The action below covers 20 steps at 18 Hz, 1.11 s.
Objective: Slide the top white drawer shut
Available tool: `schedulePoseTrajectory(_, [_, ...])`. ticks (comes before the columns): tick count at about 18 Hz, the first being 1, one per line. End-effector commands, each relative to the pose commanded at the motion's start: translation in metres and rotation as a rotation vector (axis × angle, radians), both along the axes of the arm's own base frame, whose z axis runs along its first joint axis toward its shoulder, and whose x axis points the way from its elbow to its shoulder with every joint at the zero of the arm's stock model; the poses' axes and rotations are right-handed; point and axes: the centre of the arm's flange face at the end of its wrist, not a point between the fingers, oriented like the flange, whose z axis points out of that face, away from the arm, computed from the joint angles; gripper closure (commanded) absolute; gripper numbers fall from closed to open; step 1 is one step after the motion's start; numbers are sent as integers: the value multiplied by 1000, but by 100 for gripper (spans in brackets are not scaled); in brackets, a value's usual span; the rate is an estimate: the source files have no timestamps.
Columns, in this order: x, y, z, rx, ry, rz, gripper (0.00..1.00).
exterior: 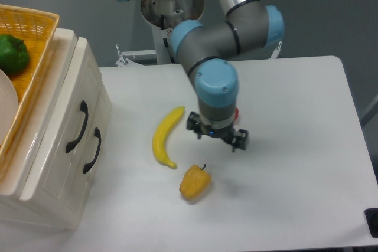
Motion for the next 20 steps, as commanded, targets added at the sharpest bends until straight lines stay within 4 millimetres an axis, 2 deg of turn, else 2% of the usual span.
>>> schedulePoseTrajectory(3, [-22,-26,9,-3,5,-41,0])
schedulePoseTrajectory(5, [-33,-48,30,13,32,-32,0])
schedulePoseTrajectory(8, [-51,-75,39,15,41,-28,0])
schedulePoseTrajectory(14, [-71,-120,54,14,51,-3,0])
schedulePoseTrajectory(16, [-76,-135,63,15,62,-11,0])
schedulePoseTrajectory(20, [-84,-166,68,3,60,-64,0])
